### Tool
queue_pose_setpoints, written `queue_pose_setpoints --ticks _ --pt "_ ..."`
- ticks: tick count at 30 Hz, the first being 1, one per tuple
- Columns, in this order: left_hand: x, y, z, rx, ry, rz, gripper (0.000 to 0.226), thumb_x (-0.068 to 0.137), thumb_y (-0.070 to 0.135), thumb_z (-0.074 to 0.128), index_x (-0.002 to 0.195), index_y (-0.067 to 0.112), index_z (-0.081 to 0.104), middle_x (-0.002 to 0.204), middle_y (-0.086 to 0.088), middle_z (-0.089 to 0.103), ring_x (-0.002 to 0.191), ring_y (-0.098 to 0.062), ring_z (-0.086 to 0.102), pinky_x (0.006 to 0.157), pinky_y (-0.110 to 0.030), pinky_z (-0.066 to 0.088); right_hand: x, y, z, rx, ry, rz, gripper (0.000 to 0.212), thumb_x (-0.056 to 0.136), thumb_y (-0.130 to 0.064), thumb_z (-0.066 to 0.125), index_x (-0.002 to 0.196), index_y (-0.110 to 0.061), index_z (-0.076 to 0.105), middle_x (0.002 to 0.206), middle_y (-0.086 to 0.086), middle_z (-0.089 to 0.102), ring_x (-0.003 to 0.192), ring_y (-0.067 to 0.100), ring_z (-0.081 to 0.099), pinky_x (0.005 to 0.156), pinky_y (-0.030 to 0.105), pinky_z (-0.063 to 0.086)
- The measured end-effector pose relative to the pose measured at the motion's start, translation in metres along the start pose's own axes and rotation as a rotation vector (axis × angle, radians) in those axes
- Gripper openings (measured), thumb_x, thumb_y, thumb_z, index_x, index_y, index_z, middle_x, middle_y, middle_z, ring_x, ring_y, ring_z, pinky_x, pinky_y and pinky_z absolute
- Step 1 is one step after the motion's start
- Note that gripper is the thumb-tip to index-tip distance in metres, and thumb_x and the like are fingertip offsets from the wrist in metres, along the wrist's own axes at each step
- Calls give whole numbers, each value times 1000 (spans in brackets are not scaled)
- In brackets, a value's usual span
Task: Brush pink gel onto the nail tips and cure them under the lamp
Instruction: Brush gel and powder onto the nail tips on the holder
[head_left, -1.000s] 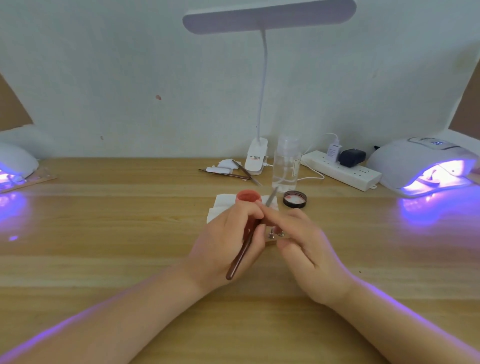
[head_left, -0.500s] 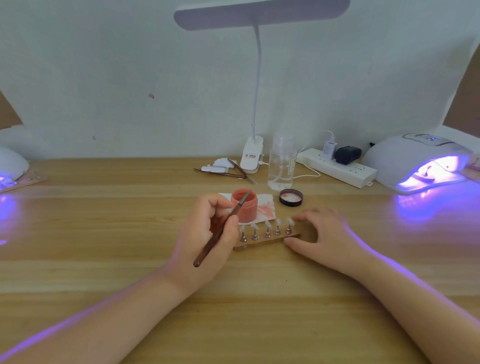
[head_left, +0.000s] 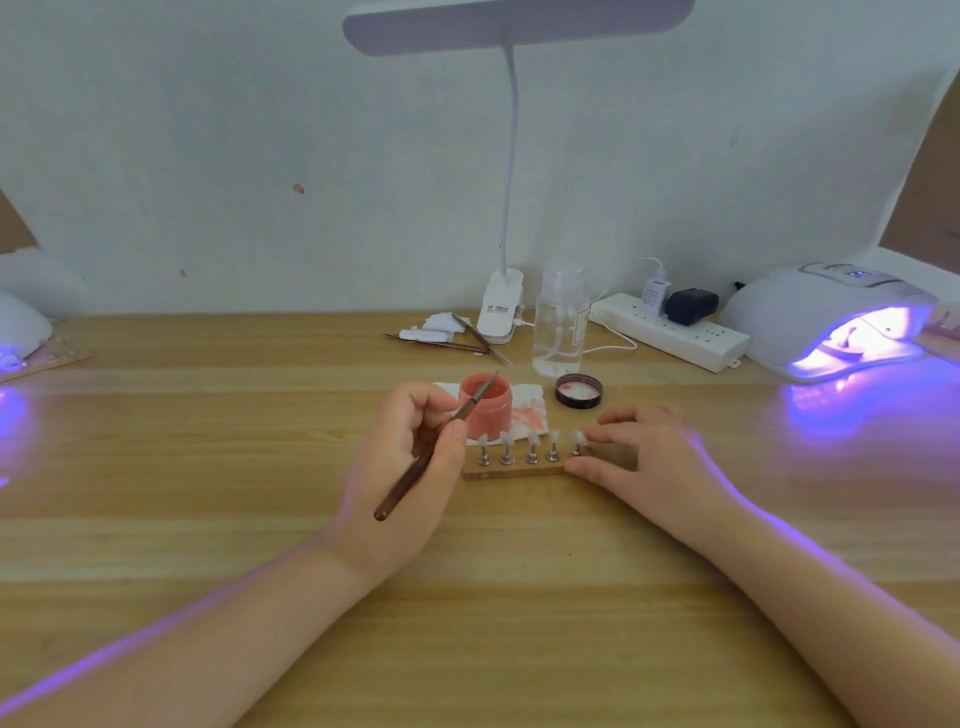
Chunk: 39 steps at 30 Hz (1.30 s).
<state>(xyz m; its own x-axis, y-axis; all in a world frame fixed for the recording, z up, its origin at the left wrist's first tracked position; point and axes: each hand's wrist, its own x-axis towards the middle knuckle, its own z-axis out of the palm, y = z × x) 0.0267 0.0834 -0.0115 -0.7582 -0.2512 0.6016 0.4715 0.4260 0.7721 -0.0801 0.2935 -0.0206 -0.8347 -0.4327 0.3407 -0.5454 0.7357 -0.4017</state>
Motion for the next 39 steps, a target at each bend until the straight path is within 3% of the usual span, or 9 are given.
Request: queue_pose_setpoints --ticks 4,12,15,18,22,29,32,35,39 --pt "1 -1 0 -36 3 -22 19 87 22 52 96 39 54 77 14 62 65 -3 57 62 -21 50 0 -3 -2 83 41 22 33 76 -50 69 101 -29 73 103 -18 55 108 7 35 83 19 20" --pt "1 1 0 -74 -20 -24 18 89 21 55 102 32 60 79 12 67 66 -2 64 62 -12 50 -1 -10 0 81 78 -23 16 79 -39 72 87 -27 76 91 -18 59 100 9 44 77 17 25" --pt "1 1 1 -110 -12 -35 16 89 18 59 98 30 63 80 11 71 68 -4 67 63 -12 50 -5 -12 0 10 158 -128 11 78 -33 74 80 -22 77 85 -11 64 90 16 50 78 27 37" --pt "4 2 0 -128 27 -55 17 88 6 64 95 22 67 79 9 73 68 -7 69 64 -12 51 -8 -16 -1 -55 218 -230 7 75 -24 78 73 -17 76 78 -4 67 79 21 54 67 32 47" --pt "20 10 -6 -142 146 -101 22 83 2 67 87 23 70 73 10 72 64 -4 67 62 -10 49 -8 -18 -3 -25 318 -257 5 76 -14 76 73 -13 72 71 -4 64 72 20 53 61 29 42" --pt "70 17 -16 12 200 -190 17 97 21 51 84 18 60 54 13 60 49 0 54 49 -14 46 -10 -20 -1 89 347 -219 4 79 -9 72 77 -12 69 68 -8 62 70 19 54 62 31 44" --pt "90 16 -9 175 144 -227 19 98 26 47 82 21 56 61 10 58 48 0 53 52 -22 45 -10 -19 -1 95 306 -190 4 81 -13 71 80 -17 71 70 -14 61 73 15 56 65 29 44" --pt "101 13 1 368 57 -245 18 98 27 45 86 20 57 74 3 62 60 -9 57 56 -24 45 -10 -18 -1 104 304 -183 6 80 -13 73 82 -19 72 70 -15 61 73 15 56 66 28 44" --pt "100 5 12 529 10 -221 19 98 25 45 88 14 56 73 0 61 56 -10 53 48 -23 37 -9 -17 1 120 305 -167 9 79 -12 74 81 -21 72 69 -15 62 71 15 56 65 30 45"
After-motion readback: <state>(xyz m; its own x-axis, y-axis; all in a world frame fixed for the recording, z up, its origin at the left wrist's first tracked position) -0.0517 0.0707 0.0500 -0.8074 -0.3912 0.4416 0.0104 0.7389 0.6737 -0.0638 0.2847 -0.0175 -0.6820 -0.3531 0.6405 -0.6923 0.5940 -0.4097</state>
